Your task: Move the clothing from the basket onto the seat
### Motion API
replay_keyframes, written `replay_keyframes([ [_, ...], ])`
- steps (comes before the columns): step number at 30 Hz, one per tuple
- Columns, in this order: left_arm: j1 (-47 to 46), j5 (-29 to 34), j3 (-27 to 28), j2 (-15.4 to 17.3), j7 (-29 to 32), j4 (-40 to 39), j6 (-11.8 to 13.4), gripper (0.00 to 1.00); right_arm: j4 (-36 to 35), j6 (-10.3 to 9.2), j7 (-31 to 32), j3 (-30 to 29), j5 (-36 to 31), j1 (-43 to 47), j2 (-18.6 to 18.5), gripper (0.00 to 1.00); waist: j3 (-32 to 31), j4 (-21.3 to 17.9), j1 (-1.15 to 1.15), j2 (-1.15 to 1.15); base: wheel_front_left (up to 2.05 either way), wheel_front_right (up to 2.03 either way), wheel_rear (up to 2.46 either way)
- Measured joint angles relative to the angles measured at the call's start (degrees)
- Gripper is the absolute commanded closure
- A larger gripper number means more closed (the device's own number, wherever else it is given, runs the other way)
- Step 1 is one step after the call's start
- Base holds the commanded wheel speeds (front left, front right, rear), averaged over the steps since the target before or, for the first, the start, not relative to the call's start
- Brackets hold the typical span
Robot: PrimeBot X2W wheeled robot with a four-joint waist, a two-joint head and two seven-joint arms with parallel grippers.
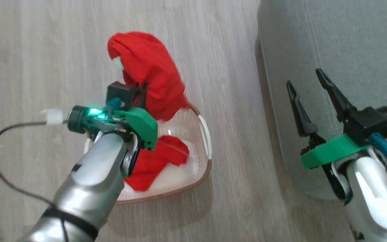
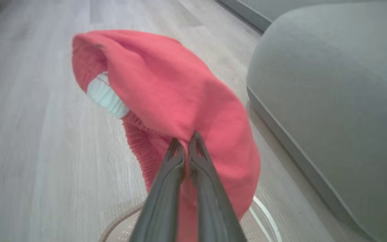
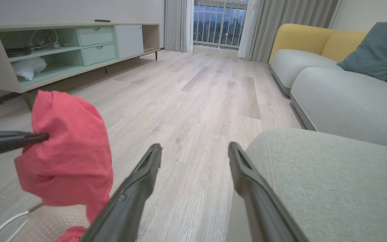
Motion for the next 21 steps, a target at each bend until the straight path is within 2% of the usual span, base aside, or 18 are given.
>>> replay_keyframes([
  [3,4.8,4.0,4.6,1.2,0.0,-8.8,0.4,1.00,0.4,0.00,0.0,-0.2,0.0,1.2,0.0,0.00,-2.5,0.8,0.00,0.00,0.00,0.00,0.00],
  [8,12.0,9.9,12.7,1.2,0.0,-21.8,0.1,1.00,0.7,0.00,0.0,-0.1,0.0,3.3,0.1,0.00,-6.3,1.6,0.00,0.00,0.00,0.00,0.00],
  [14,18.0,14.5,21.5,-0.1,-0.1,-34.2,-3.1,1.00,0.0,0.00,0.0,0.8,0.0,5.6,0.5,0.00,-10.0,1.8,0.00,0.00,0.00,0.00,0.00],
  [19,20.9,17.1,25.3,-1.7,-0.2,-42.1,-6.9,1.00,-0.9,0.00,0.0,1.4,0.5,7.4,0.7,0.00,-11.7,2.1,0.00,0.00,0.00,0.00,0.00],
  [21,21.3,17.5,25.8,-1.8,-0.2,-43.2,-7.5,1.00,-1.2,0.00,0.0,1.7,0.5,7.7,0.7,0.00,-12.0,2.2,0.00,0.00,0.00,0.00,0.00],
])
